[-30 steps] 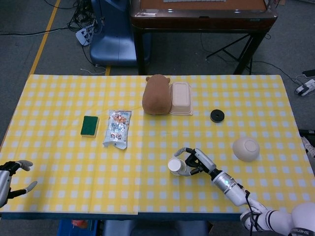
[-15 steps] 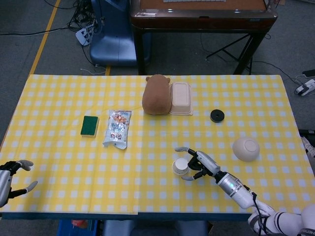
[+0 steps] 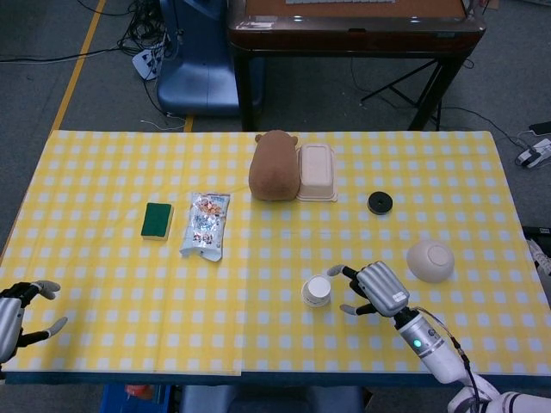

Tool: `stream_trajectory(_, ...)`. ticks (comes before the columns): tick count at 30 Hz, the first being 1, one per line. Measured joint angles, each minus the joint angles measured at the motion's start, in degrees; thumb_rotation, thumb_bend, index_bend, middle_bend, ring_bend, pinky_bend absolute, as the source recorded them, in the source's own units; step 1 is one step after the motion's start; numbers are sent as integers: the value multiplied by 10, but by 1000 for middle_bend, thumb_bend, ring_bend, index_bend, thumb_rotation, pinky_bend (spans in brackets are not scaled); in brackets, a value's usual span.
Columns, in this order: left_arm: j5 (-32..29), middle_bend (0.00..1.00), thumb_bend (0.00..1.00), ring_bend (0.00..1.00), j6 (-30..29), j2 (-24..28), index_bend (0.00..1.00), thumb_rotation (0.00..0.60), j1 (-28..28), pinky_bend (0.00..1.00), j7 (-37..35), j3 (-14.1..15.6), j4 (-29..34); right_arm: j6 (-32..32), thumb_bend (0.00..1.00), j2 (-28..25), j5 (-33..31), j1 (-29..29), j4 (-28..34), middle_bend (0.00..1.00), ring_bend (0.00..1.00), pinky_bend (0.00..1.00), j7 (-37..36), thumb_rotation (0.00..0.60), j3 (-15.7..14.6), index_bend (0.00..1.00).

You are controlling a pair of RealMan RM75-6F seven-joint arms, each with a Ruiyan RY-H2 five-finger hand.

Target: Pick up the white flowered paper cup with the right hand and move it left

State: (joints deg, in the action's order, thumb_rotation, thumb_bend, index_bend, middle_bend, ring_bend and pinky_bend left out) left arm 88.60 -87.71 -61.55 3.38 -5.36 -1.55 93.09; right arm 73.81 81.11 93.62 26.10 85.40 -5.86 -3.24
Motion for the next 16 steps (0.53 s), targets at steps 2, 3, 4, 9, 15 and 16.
stream_trajectory(2, 3, 482, 0, 394, 1, -2, 491, 600, 1, 468, 4, 1, -1, 12, 57, -25, -3, -15, 36, 714, 740, 878, 63, 600, -2, 345)
stream_trajectory(3, 5, 482, 0, 394, 1, -4, 491, 600, 1, 468, 6, 2, -1, 23, 57, -44, -5, -26, 63, 692, 709, 854, 101, 600, -5, 345)
stream_trajectory(4, 7, 482, 0, 394, 1, -5, 494, 600, 2, 468, 8, 2, -1, 32, 57, -60, -6, -36, 83, 659, 661, 815, 126, 600, -7, 346)
stream_trajectory(9, 21, 482, 0, 394, -3, -13, 503, 600, 3, 468, 23, 6, -3, 104, 57, -132, 3, -100, 149, 590, 539, 659, 189, 600, -25, 376)
stream_trajectory(15, 26, 482, 0, 394, -4, -27, 506, 600, 4, 468, 41, 9, -7, 184, 57, -152, 36, -160, 144, 578, 523, 594, 172, 600, -42, 392)
stream_trajectory(16, 26, 482, 0, 394, -3, -29, 506, 600, 4, 468, 43, 9, -8, 194, 57, -153, 38, -169, 139, 575, 521, 591, 168, 600, -43, 392)
